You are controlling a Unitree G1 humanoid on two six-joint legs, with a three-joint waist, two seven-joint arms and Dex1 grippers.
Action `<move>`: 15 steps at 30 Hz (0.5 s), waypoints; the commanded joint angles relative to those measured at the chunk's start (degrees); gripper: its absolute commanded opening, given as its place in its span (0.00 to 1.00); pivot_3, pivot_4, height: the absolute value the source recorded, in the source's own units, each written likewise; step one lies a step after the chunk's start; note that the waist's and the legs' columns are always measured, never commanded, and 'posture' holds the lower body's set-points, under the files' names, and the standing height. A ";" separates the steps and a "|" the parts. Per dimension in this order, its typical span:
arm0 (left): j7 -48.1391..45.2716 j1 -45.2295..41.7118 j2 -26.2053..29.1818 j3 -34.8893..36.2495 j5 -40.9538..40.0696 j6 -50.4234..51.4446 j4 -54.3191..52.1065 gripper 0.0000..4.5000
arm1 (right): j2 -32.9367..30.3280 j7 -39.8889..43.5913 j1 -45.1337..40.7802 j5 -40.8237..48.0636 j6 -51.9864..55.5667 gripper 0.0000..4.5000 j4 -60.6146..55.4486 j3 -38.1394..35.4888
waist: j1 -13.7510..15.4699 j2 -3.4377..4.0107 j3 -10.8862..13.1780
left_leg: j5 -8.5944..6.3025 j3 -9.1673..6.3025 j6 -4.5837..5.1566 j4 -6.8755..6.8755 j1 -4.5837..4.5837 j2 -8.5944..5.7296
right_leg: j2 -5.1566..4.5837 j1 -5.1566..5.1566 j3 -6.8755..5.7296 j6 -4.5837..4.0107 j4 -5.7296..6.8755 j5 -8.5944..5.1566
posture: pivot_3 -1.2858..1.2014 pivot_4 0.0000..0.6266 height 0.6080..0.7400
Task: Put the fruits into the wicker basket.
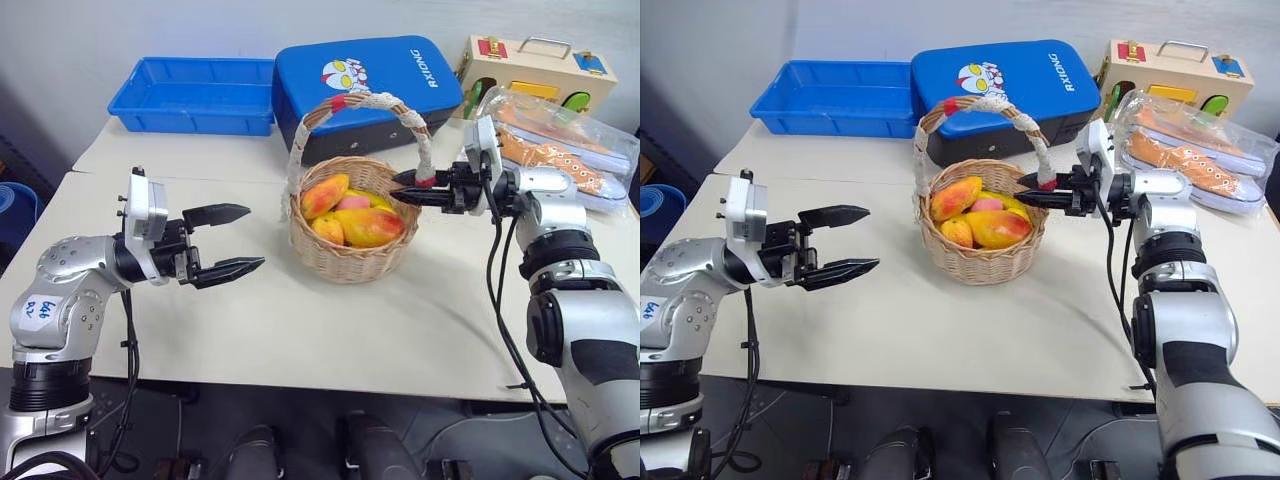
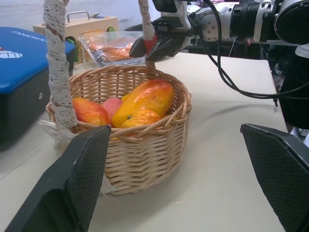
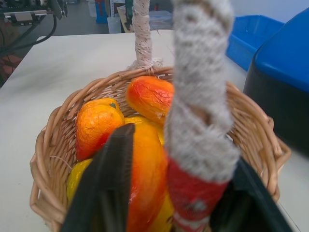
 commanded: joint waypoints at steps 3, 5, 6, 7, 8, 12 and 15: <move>0.56 -0.12 -0.32 0.80 -1.10 -0.81 -1.47 1.00 | -4.68 4.08 4.23 5.36 4.47 0.04 -8.00 -1.41 | 0.17 0.00 0.00 | 0.00 -0.01 0.00 0.00 0.00 0.00 | -0.01 0.00 -0.01 0.00 0.00 0.00 | 0.52 0.24 1.00; 0.38 -0.54 -0.71 0.25 -0.81 -1.22 -0.84 1.00 | -6.97 4.08 8.29 7.98 7.94 0.04 -14.80 -3.09 | 0.79 0.00 0.00 | 0.00 -0.06 0.00 -0.01 -0.02 -0.02 | -0.02 0.01 -0.04 0.00 -0.04 0.00 | 0.52 0.24 1.00; 0.24 -0.72 -0.89 0.03 -0.64 -1.44 -0.47 1.00 | -8.16 3.78 10.59 8.95 9.63 0.04 -18.40 -3.96 | 1.14 0.00 0.00 | -0.01 -0.07 0.02 0.03 -0.04 -0.02 | -0.03 0.01 -0.04 0.01 -0.02 0.00 | 0.52 0.24 1.00; 0.07 -0.92 -1.09 -0.15 -0.50 -1.67 -0.02 1.00 | -9.56 3.29 13.41 10.21 11.80 0.04 -22.77 -4.92 | 1.39 0.00 0.00 | -0.02 -0.05 0.02 0.03 -0.05 -0.02 | -0.03 0.01 -0.04 0.01 -0.06 0.00 | 0.52 0.24 1.00; -0.40 -1.35 -1.32 -0.58 -0.23 -2.06 0.85 1.00 | -11.16 0.91 17.60 12.44 14.53 0.04 -29.20 -7.37 | 1.71 0.00 0.00 | -0.02 -0.06 0.02 0.02 -0.06 -0.03 | -0.04 0.01 -0.04 0.01 -0.07 0.00 | 0.52 0.24 1.00; -1.65 -3.51 -2.57 -2.35 1.04 -3.84 4.28 1.00 | -15.17 -12.26 34.84 20.98 25.17 0.04 -52.98 -21.74 | 3.02 0.02 0.01 | -0.04 -0.15 0.00 -0.02 -0.12 -0.03 | -0.02 0.00 -0.09 0.01 -0.14 0.00 | 0.52 0.24 1.00; -2.45 -5.34 -3.54 -3.36 1.68 -5.07 7.18 1.00 | -15.42 -22.45 45.23 21.15 27.30 0.04 -63.65 -31.52 | 3.19 0.02 0.01 | -0.03 -0.15 -0.02 -0.01 -0.14 -0.03 | 0.00 0.01 -0.08 0.01 -0.16 0.00 | 0.52 0.24 1.00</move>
